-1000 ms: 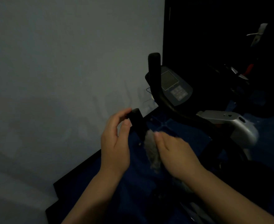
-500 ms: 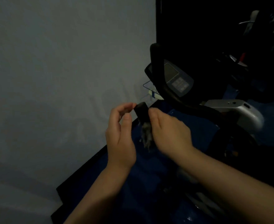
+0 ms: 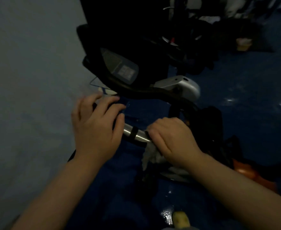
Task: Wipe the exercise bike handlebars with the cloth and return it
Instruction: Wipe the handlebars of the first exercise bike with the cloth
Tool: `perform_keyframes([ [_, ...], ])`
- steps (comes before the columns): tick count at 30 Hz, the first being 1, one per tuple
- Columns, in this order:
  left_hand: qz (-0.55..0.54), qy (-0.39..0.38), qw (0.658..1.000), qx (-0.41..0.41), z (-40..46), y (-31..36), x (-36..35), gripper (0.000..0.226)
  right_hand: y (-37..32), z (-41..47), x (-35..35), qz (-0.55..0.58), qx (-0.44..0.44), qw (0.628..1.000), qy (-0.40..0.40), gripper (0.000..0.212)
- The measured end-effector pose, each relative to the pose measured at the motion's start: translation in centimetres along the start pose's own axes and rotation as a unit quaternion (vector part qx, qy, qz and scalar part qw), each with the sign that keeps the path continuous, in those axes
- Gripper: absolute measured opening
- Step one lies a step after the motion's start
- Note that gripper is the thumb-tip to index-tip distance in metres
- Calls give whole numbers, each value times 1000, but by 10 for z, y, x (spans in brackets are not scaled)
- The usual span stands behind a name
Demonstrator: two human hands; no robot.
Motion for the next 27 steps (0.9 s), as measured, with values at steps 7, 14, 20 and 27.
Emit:
perform_keyframes([
  [7, 31, 76, 997, 8, -2, 0, -6, 22, -19, -4, -16, -46, -48, 994, 92, 36],
  [14, 15, 108, 994, -2, -2, 0, -4, 23, -44, 24, -30, -138, -165, 974, 67, 31],
  [20, -144, 89, 985, -17, 13, -33, 3, 20, -45, 19, -22, -87, -101, 990, 47, 18],
  [27, -321, 7, 941, 104, 13, -42, 0, 30, -66, 53, -41, -133, -118, 984, 30, 21],
])
Point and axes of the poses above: each hand's wrist, its own z-axis towards the middle knuckle, its own x-axis out of the back of the hand, y = z × x, the point moved 6 cm from there along z, towards the middle knuckle, and after that the axes turned 10 degrees about z, right-handed, at the moved point
